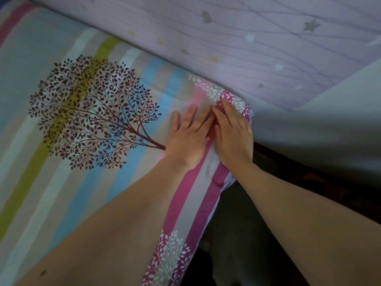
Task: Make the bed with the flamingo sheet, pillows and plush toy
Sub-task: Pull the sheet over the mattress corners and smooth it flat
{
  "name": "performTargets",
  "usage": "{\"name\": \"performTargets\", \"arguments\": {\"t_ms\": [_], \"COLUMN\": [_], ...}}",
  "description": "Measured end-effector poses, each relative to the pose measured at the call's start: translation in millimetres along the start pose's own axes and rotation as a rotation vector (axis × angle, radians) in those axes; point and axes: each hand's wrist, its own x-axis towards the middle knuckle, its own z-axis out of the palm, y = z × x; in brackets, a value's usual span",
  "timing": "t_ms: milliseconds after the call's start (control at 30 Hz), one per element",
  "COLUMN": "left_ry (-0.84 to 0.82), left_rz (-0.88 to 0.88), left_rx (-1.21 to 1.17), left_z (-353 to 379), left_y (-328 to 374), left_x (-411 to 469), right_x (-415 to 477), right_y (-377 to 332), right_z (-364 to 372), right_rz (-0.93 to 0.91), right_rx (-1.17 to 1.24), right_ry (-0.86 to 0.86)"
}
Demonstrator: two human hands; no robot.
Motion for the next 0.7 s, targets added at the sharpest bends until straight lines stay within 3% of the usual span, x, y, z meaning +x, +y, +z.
{"name": "performTargets", "arguments": {"t_ms": [133,233,433,567,700], "left_ry": [-0.068,-0.134,-0.213,-0.201,-0.209], "left_rz": [0.015,0.023,0.029,0.040,0.036], "left_rx": [0.029,0.019,-0.010,0.008,0.029], "left_z": [-6,-13,-22,-22,-25], "left_y": [-3,10,27,25,28], "left_x": [5,18,39,37,33], "right_x": [5,8,1,-1,-1], "right_y": [11,27,48,49,44], "right_z": [-11,-10,-12,-22,-23], "right_rz": [0.369,0.623,0.511,0.552,0.549], "right_rx": [0.334,0.525,0.379,0.307,0.454], "right_ry": [0.214,0.070,-0.247,-0.149,-0.026]}}
